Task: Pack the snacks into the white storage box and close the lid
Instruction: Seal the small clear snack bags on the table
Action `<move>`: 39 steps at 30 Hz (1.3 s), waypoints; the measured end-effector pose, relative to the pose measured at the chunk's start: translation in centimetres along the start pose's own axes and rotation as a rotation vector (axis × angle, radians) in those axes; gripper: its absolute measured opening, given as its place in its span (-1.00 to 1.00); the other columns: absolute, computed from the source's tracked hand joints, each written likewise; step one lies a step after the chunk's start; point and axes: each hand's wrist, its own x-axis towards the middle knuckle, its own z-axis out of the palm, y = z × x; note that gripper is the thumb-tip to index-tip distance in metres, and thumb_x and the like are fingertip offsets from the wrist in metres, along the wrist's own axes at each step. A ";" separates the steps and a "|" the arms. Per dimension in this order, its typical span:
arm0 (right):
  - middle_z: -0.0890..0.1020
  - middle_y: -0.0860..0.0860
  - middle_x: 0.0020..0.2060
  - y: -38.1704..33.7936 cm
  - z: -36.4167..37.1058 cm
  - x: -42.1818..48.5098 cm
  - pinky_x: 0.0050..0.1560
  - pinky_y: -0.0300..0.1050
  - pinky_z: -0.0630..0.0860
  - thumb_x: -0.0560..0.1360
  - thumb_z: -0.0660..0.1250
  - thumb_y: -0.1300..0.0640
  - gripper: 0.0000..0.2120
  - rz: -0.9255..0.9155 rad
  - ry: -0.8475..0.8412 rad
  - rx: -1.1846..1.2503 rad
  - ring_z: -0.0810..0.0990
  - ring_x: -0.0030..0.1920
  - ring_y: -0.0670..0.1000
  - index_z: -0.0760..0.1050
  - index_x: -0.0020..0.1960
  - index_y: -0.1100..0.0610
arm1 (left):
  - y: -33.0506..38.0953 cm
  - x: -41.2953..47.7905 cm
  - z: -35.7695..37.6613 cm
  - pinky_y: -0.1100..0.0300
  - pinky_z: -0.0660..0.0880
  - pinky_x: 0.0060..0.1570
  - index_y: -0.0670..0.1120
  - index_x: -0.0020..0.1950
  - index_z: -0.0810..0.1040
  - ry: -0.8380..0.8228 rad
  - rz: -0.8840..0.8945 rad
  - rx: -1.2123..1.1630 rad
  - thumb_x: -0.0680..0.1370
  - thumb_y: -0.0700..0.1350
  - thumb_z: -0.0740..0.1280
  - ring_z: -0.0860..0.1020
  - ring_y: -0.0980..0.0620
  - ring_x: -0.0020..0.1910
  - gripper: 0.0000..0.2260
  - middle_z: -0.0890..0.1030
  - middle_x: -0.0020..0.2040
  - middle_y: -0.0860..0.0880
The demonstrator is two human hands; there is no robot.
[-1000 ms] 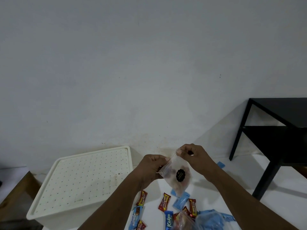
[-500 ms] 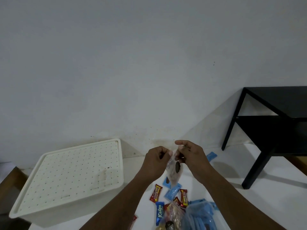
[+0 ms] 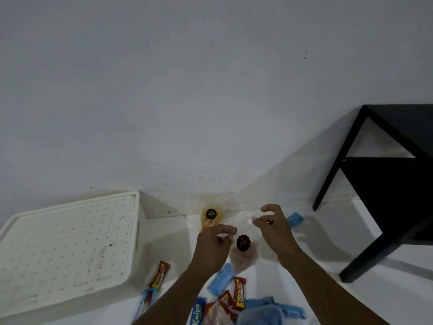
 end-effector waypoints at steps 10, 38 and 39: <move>0.64 0.07 0.03 4.5 0.4 14.1 -0.05 -0.07 0.55 0.54 0.24 0.32 -0.76 0.089 -0.302 -0.106 0.64 -0.01 0.07 0.64 0.03 0.10 | -3.8 13.1 4.0 0.64 0.39 -0.18 -0.07 0.09 0.67 0.107 -0.070 0.161 0.51 -0.32 0.35 0.55 0.27 -0.12 -0.76 0.62 -0.01 0.09; 0.51 0.08 0.21 13.9 8.7 -8.8 0.37 0.26 0.29 0.39 0.26 -0.15 -0.55 0.128 -0.507 -1.300 0.41 0.30 0.18 0.49 0.20 0.04 | -13.8 -9.0 -4.1 0.10 0.60 0.00 -0.17 0.15 0.63 -0.333 -0.308 0.329 0.45 -0.17 0.48 0.65 -0.04 0.00 -0.72 0.67 0.08 -0.17; 0.50 0.07 0.21 13.7 9.0 -9.6 0.37 0.27 0.27 0.42 0.26 -0.09 -0.60 0.115 -0.462 -1.294 0.39 0.32 0.16 0.51 0.20 0.04 | -13.7 -9.4 -4.6 0.14 0.59 -0.03 -0.14 0.17 0.61 -0.333 -0.314 0.322 0.45 -0.14 0.49 0.64 -0.04 0.01 -0.69 0.67 0.08 -0.13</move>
